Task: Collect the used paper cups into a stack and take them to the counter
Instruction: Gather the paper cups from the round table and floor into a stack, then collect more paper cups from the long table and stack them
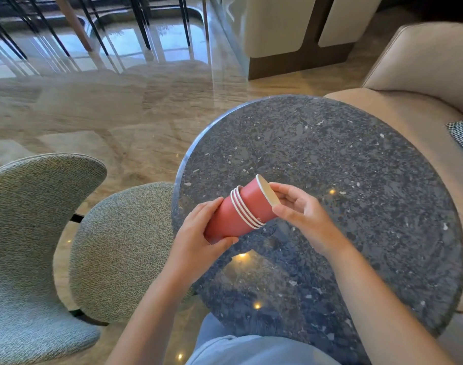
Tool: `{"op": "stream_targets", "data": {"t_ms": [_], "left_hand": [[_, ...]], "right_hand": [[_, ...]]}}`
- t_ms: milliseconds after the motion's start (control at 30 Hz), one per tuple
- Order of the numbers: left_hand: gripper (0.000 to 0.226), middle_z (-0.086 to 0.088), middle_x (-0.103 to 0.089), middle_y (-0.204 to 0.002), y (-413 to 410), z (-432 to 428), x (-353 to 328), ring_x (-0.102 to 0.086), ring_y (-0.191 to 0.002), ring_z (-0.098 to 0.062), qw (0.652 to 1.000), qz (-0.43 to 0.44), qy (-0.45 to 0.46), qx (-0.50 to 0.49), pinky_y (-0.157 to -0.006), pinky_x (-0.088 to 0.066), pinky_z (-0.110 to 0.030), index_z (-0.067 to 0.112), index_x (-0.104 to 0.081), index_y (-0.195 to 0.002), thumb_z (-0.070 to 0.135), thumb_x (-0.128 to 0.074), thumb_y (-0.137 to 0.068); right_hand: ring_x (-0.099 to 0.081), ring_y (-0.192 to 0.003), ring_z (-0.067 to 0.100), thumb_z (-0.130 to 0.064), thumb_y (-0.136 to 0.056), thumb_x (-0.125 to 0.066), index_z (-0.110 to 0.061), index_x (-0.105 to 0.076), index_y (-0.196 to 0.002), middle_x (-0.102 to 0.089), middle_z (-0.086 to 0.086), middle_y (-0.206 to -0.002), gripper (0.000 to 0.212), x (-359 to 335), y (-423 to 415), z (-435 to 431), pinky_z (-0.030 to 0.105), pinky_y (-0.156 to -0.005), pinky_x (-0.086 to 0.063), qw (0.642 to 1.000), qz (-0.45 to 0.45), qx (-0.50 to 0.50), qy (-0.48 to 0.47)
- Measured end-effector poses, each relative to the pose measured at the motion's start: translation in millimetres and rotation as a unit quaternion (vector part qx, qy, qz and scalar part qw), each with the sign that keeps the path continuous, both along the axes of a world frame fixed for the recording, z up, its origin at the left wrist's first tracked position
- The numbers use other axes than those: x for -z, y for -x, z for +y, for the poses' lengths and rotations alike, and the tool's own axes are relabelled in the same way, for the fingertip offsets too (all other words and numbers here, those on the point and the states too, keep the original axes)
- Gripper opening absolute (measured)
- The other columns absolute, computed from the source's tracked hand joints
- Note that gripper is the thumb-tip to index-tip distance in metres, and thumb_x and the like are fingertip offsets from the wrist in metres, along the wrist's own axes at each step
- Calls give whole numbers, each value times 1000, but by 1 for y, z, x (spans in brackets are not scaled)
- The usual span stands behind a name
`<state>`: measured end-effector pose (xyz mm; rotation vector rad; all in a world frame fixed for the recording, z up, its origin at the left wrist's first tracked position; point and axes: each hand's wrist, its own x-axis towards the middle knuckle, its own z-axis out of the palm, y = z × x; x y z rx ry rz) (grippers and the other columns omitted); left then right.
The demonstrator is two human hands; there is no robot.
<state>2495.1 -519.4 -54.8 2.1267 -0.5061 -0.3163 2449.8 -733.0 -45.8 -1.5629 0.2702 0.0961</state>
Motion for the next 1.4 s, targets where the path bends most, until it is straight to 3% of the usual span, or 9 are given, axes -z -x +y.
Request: {"op": "stream_targets", "data": {"t_ms": [200,300,433,567,700,833,1067,1267,1400], "left_hand": [[73,13,-54,-116,3,-5,0,-48,-107,7,999,26,42,4,-92,-36,-9,22,-50,-128,13,-83,-64],[70,18,-53,-113,6,-6,0,-48,-103,12,998,33,53,-7,-86,-34,-3,25,-50,-126,14,-82,-65],[69,20,-55,-111,12,-6,2,-51,-101,11,995,59,70,-28,-86,-42,-11,27,-50,-124,13,-83,-64],[68,20,-56,-112,17,-4,4,-53,-103,7,994,76,76,-31,-88,-45,-19,43,-46,-115,13,-82,-65],[68,24,-51,-111,26,2,2,-48,-102,15,994,72,76,-25,-84,-40,-6,52,-39,-109,14,-79,-69],[68,18,-52,-114,39,13,2,-50,-103,12,988,87,101,-83,-84,-42,-7,45,-38,-111,11,-79,-69],[70,0,-55,-122,81,24,2,-55,-110,-10,956,101,155,-229,-91,-46,-25,29,-43,-123,10,-80,-67],[63,5,-60,-114,139,17,-5,-59,-104,-8,894,91,233,-372,-87,-48,-29,37,-49,-107,13,-83,-59],[60,12,-64,-106,184,21,-11,-62,-97,0,832,77,277,-474,-80,-50,-22,36,-52,-104,16,-81,-55]], "right_hand": [[-60,-104,10,-43,-62,-71,-25,-53,-119,-63,-1,-116,63,-1,0,8,27,-86,-50,999,17,-27,26],[-61,-105,8,-35,-67,-71,-27,-52,-120,-63,-6,-116,57,0,2,11,23,-84,-50,999,19,-23,15],[-61,-105,7,-31,-67,-72,-27,-50,-119,-63,-9,-115,56,-4,5,18,19,-81,-50,1000,16,-21,7],[-60,-105,5,-41,-64,-75,-27,-47,-123,-62,-6,-119,67,-10,10,24,21,-87,-50,998,15,-23,49],[-56,-107,-3,-54,-65,-67,-32,-43,-125,-57,-15,-120,68,-17,18,31,18,-90,-48,994,8,-39,103],[-52,-108,-8,-55,-77,-52,-29,-46,-124,-55,-14,-123,54,-18,24,39,15,-93,-44,988,-19,-4,156],[-37,-126,15,-34,-88,-52,-18,-40,-133,-47,1,-135,49,-11,31,40,26,-102,-28,869,-68,-139,469],[-40,-127,25,-30,-84,-60,-11,-46,-130,-50,9,-134,51,-12,45,44,46,-108,-29,817,-138,-234,509],[-44,-124,28,-28,-82,-64,-9,-51,-126,-53,11,-131,50,-14,58,61,47,-107,-32,789,-189,-293,507]]}}
